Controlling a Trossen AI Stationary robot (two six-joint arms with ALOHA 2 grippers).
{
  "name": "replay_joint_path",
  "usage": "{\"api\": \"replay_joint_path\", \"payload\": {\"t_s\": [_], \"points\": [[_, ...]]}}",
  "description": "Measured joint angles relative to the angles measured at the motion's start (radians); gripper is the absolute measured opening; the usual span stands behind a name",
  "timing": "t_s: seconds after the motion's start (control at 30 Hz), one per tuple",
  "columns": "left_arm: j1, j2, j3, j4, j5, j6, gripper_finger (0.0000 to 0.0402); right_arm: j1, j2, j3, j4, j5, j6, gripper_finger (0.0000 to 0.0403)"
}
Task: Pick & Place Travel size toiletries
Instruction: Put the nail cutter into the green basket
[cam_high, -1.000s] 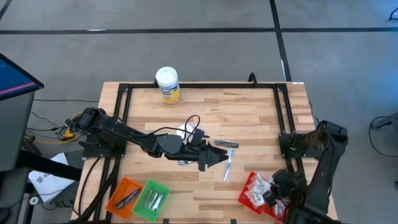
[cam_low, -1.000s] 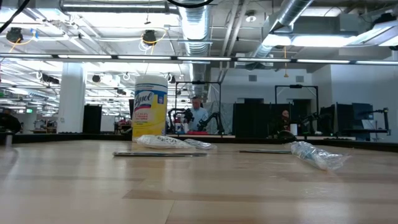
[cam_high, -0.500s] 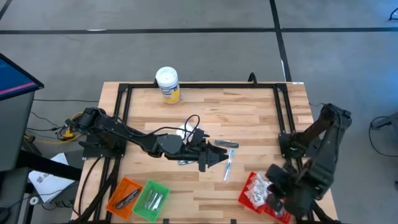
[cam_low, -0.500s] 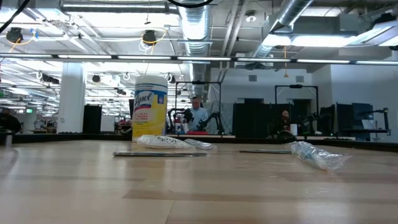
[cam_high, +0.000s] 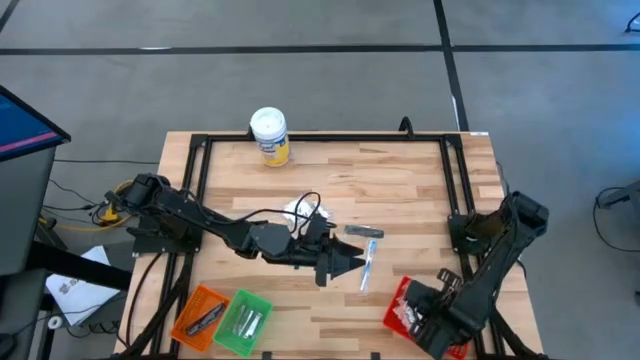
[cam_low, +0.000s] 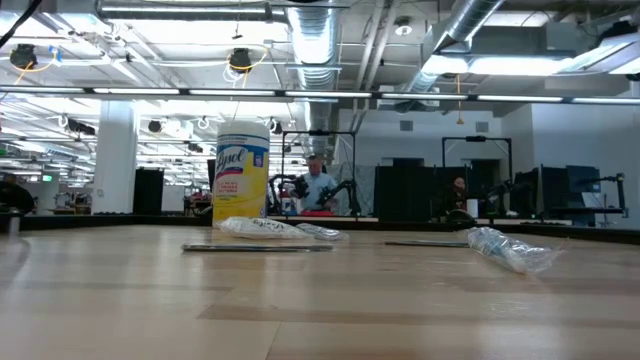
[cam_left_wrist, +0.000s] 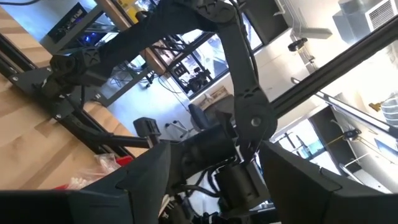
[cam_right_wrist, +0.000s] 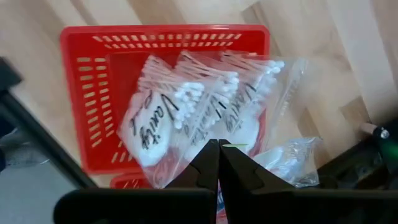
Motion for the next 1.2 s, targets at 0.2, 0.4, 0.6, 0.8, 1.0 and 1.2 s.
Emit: {"api": "replay_joint_path", "payload": {"t_s": [0.2, 0.4, 0.6, 0.8, 1.0, 1.2], "points": [[-0.011, 0.000, 0.000, 0.000, -0.019, 0.005, 0.0241, 0.001, 0.025, 0.000, -0.069, 0.000, 0.059, 0.0001], [-0.014, 0.000, 0.000, 0.000, -0.019, 0.008, 0.0241, 0.001, 0.026, -0.042, -0.009, -0.026, 0.048, 0.0000], [-0.014, 0.000, 0.000, 0.000, -0.019, 0.008, 0.0241, 0.027, 0.026, -0.092, -0.016, -0.068, 0.125, 0.0000], [-0.007, 0.000, 0.000, -0.001, -0.019, 0.008, 0.0241, 0.078, -0.006, -0.092, -0.080, -0.076, 0.254, 0.0000], [0.009, 0.000, 0.000, -0.001, -0.019, 0.023, 0.0241, 0.108, -0.035, -0.092, -0.143, -0.075, 0.353, 0.0000], [0.014, 0.000, 0.000, -0.001, -0.019, 0.026, 0.0241, 0.106, -0.035, -0.092, -0.138, -0.075, 0.366, 0.0000]]}}
